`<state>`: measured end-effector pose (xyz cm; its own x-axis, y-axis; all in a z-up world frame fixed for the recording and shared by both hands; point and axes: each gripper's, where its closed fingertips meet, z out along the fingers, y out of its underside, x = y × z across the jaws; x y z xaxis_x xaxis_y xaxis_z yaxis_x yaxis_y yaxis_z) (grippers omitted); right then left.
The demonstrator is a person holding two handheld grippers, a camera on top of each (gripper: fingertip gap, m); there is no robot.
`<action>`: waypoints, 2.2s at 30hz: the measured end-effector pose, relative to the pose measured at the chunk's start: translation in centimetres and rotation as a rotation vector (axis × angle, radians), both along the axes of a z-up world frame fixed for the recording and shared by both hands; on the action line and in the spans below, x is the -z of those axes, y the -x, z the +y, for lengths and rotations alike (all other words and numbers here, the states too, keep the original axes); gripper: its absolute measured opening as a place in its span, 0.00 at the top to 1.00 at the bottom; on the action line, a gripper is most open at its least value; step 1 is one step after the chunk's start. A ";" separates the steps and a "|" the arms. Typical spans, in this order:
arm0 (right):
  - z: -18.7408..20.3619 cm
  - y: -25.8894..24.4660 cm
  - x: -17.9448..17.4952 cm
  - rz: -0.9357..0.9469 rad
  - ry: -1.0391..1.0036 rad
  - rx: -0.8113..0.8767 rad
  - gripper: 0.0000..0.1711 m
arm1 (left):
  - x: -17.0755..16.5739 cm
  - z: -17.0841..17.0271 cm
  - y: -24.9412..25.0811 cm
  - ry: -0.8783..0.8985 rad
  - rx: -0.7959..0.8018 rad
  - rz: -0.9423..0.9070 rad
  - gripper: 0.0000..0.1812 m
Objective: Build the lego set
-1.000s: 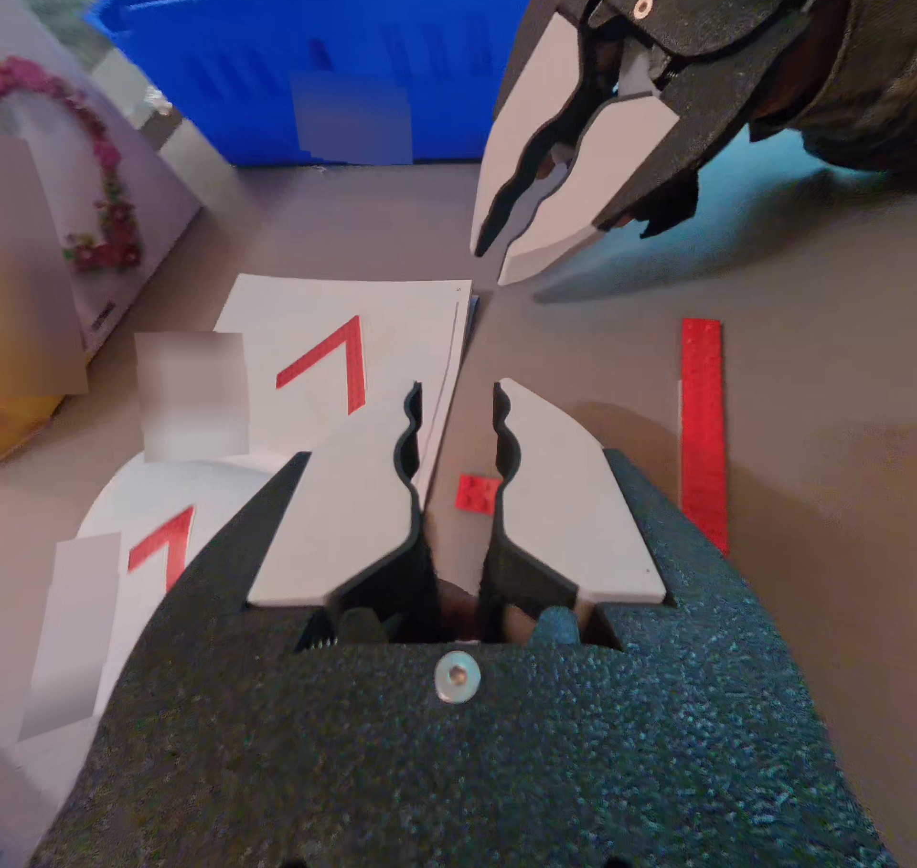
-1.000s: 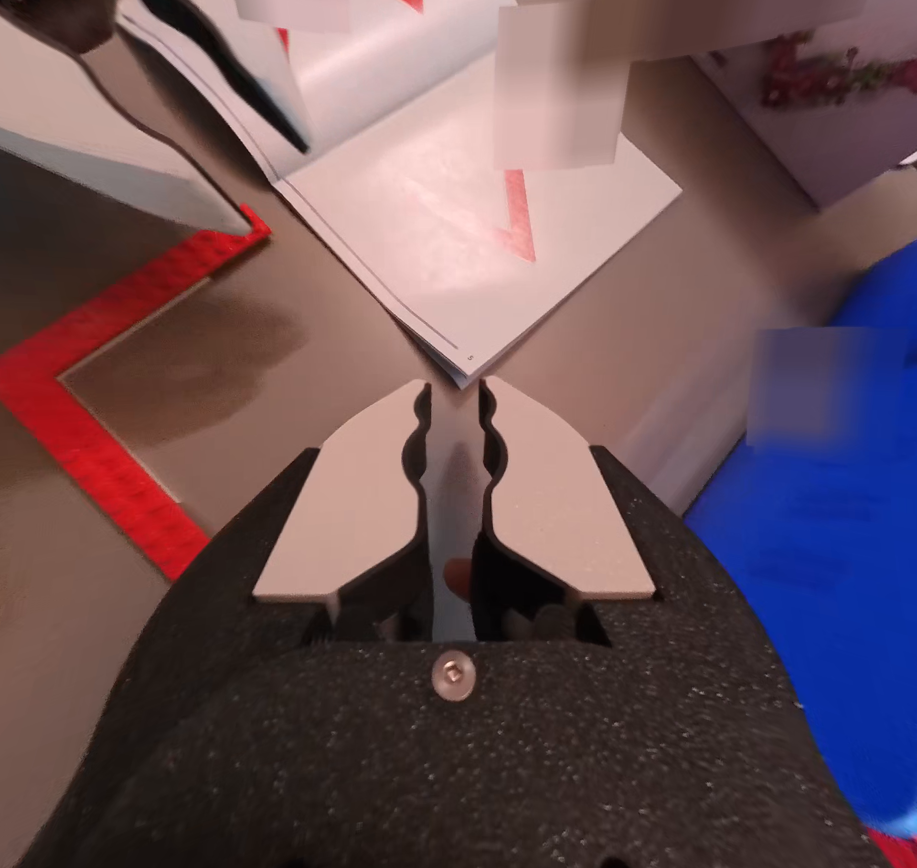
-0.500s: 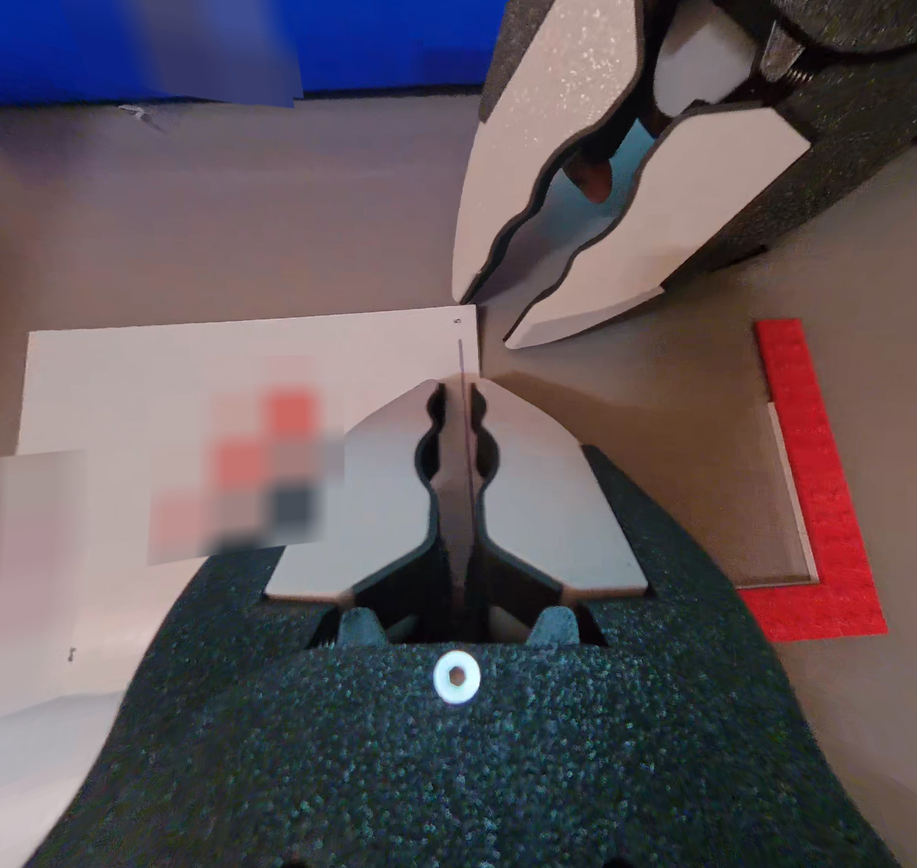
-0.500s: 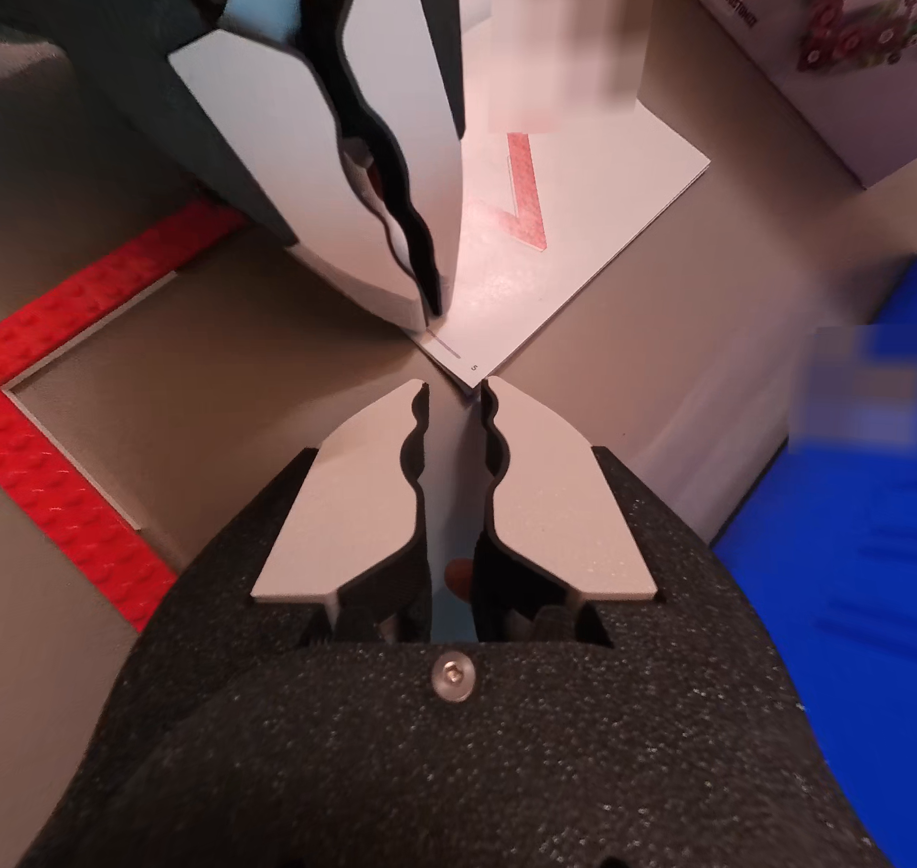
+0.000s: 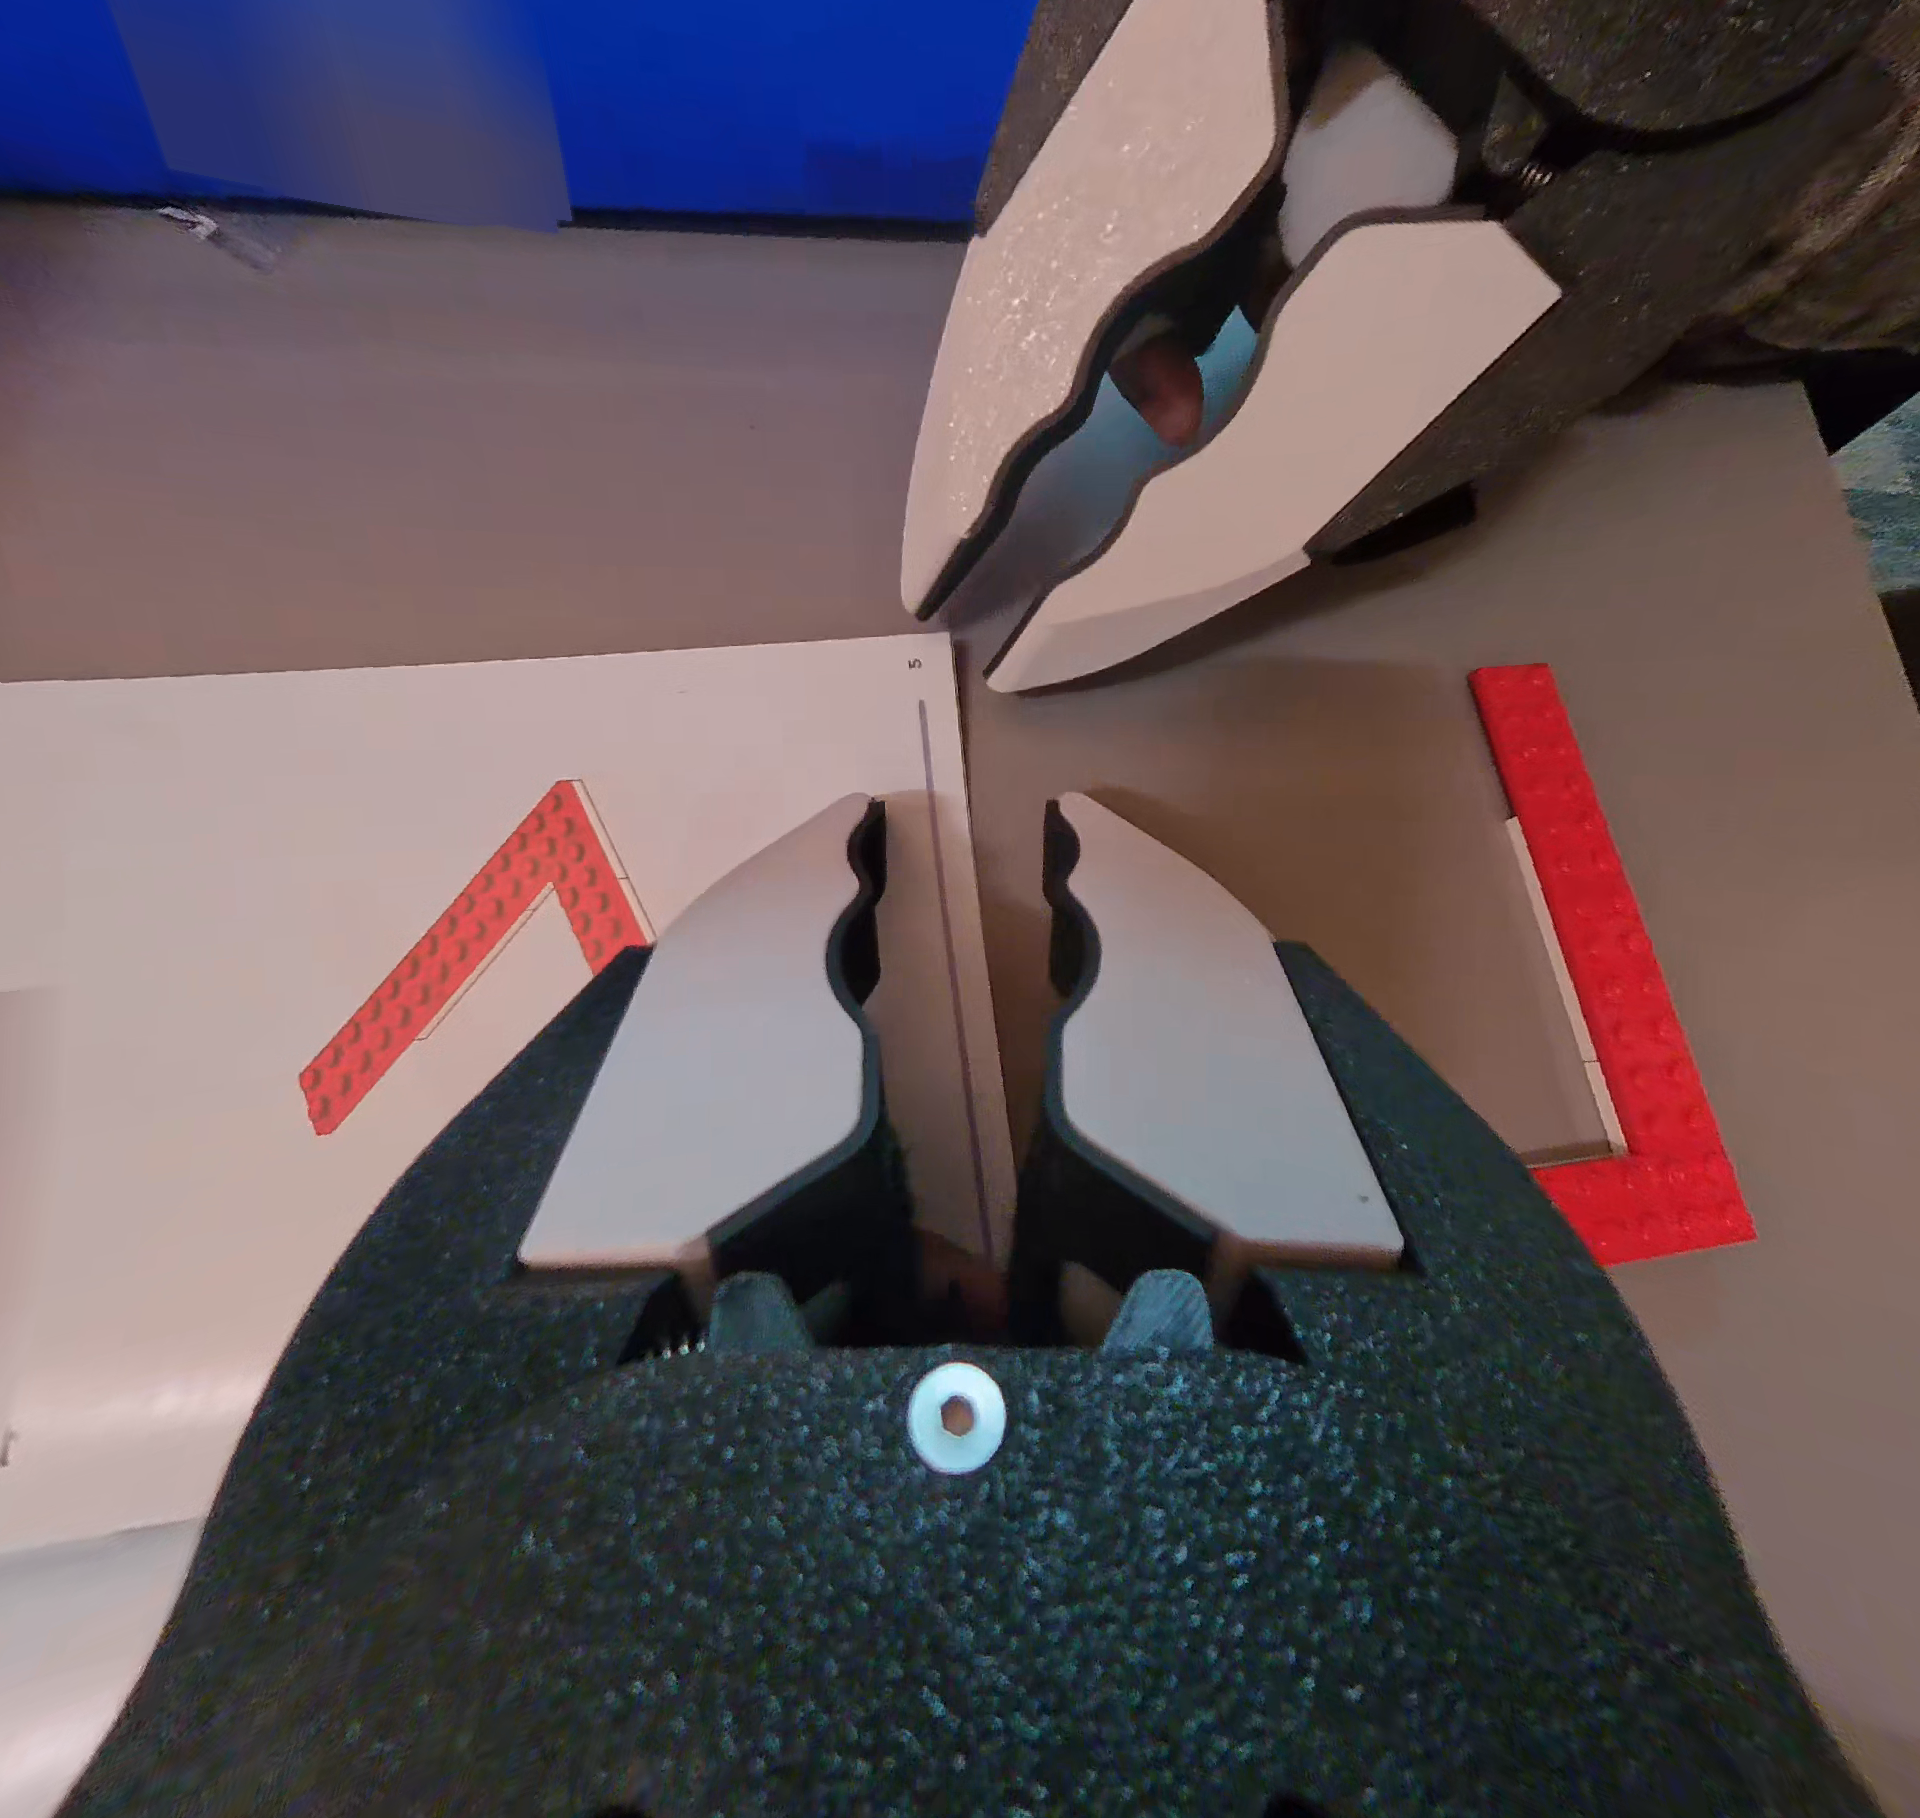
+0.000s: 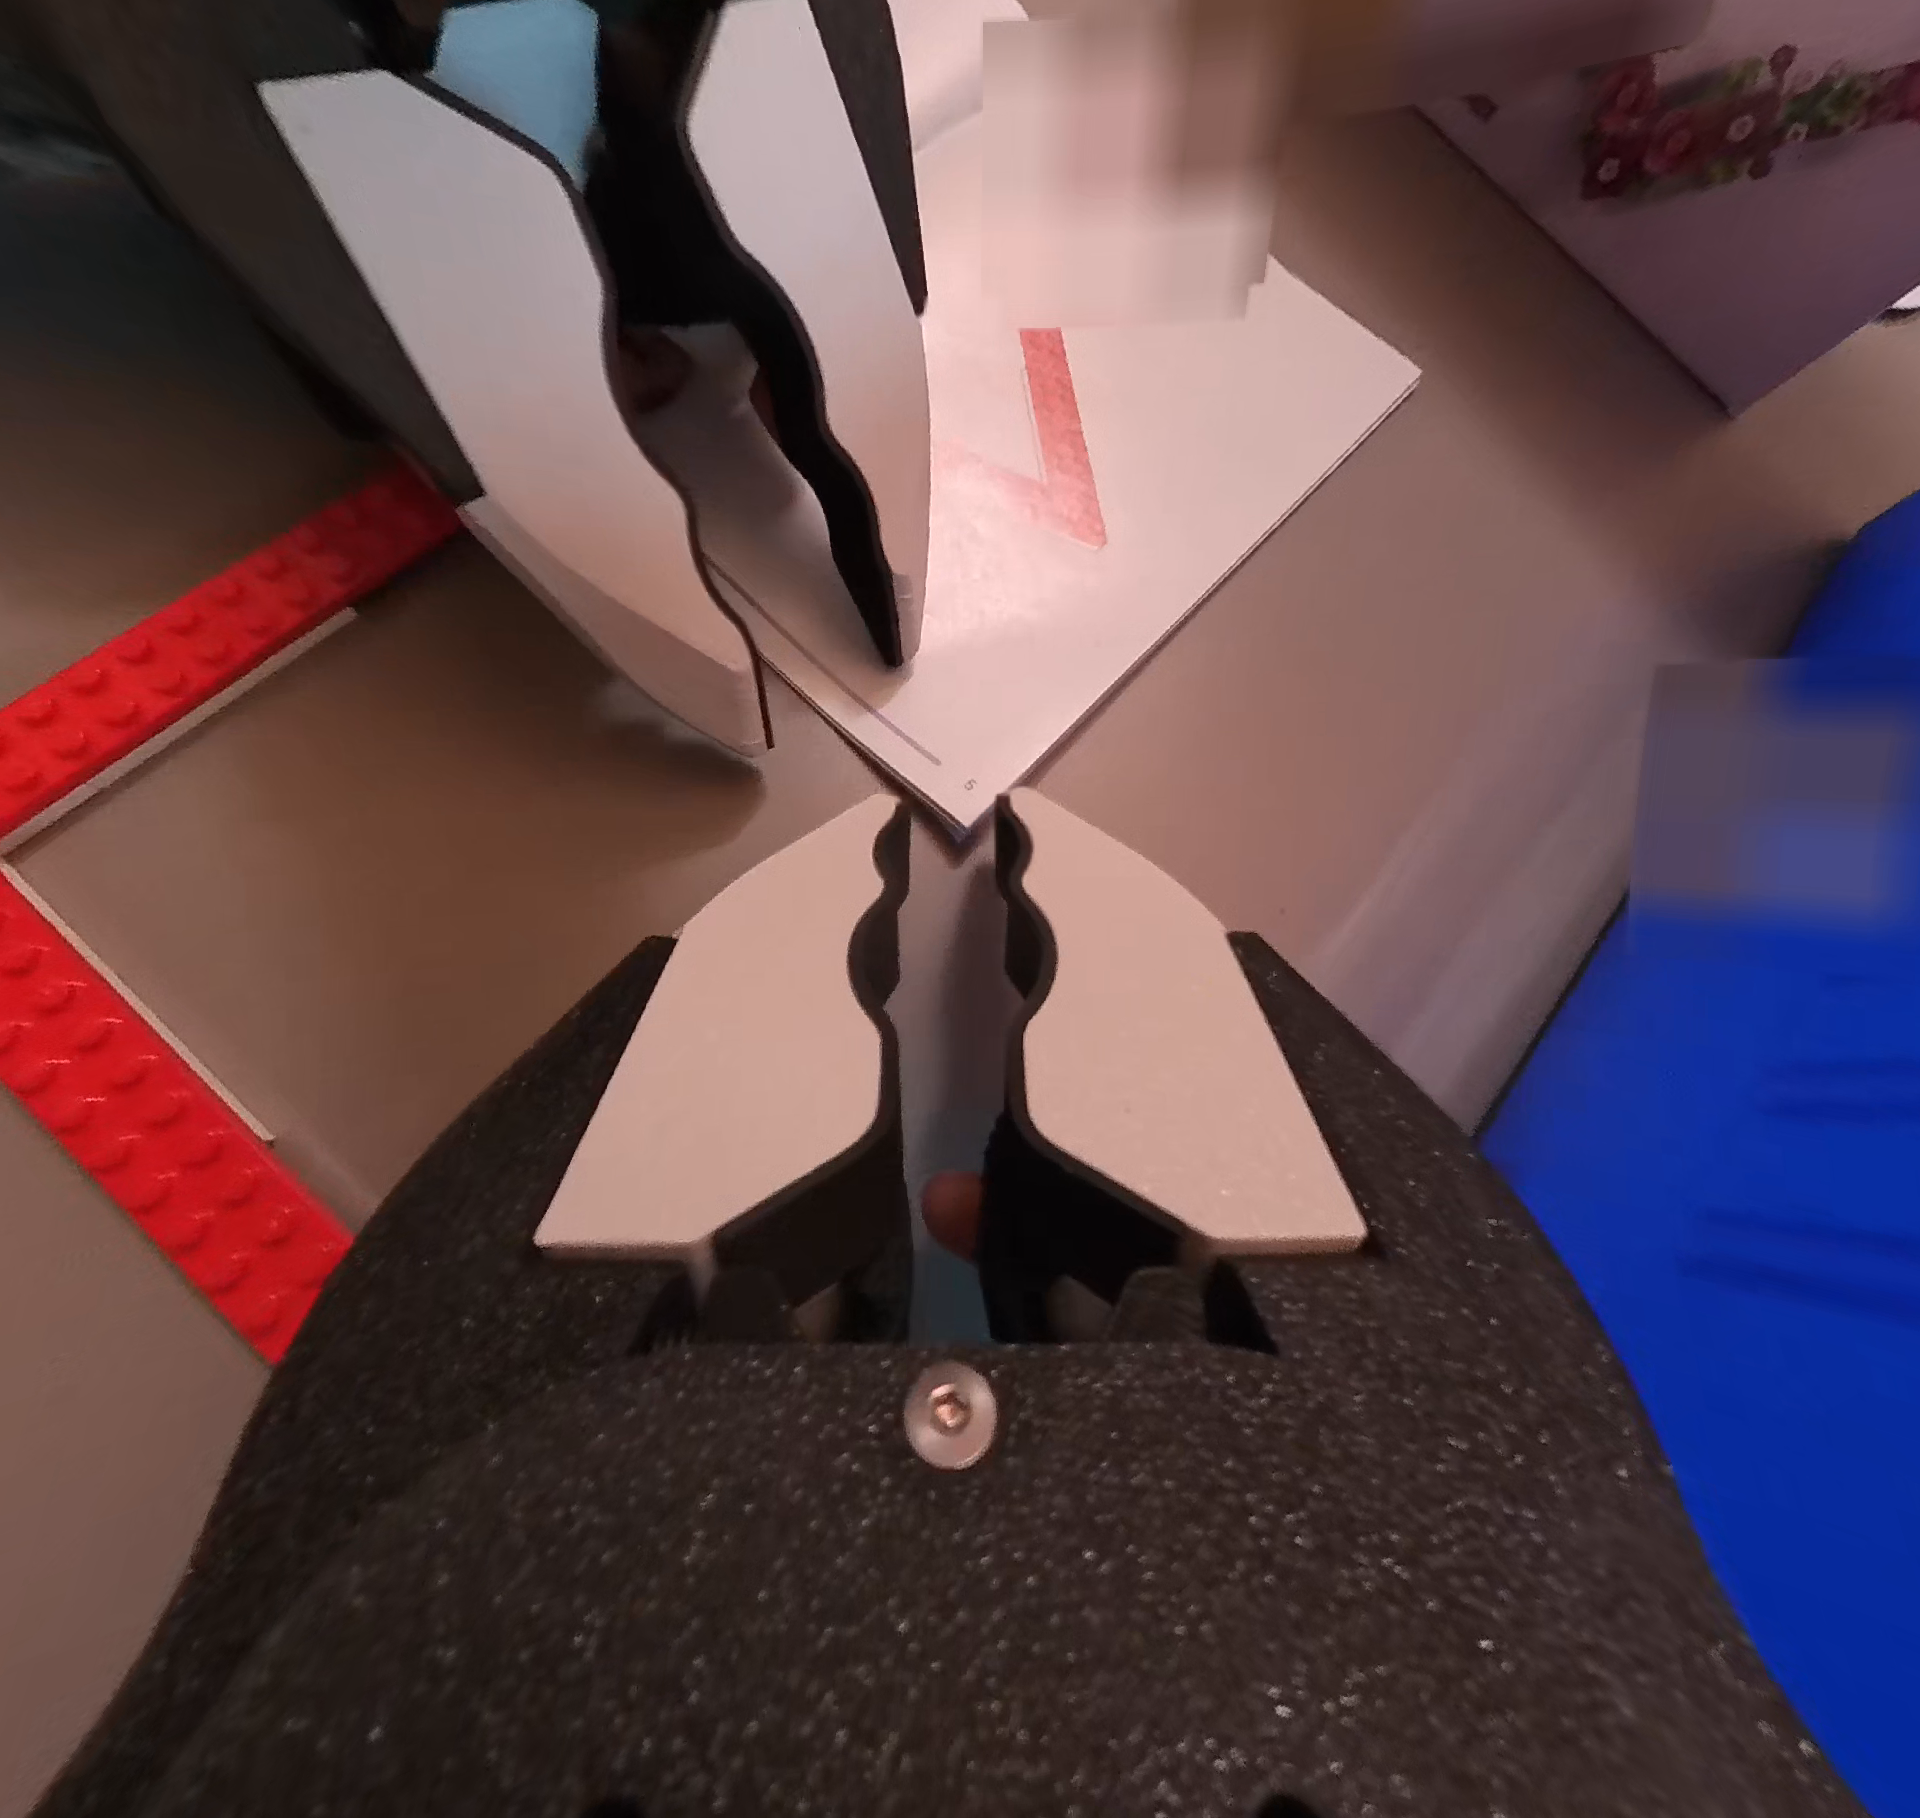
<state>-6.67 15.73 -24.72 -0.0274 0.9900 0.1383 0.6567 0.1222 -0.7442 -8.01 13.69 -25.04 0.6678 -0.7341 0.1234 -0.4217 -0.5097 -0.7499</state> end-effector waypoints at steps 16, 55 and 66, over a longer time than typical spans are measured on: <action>-0.3 0.1 0.1 0.002 -0.044 -0.018 0.87 | -0.4 0.1 0.1 -0.024 -0.007 -0.021 0.86; -2.7 2.0 -1.9 0.169 0.102 -0.138 0.83 | -2.0 1.7 1.8 -0.034 -0.178 -0.174 0.90; -2.7 2.1 -1.7 0.161 0.098 -0.140 0.83 | -1.7 1.3 1.1 0.183 -0.170 -0.369 0.85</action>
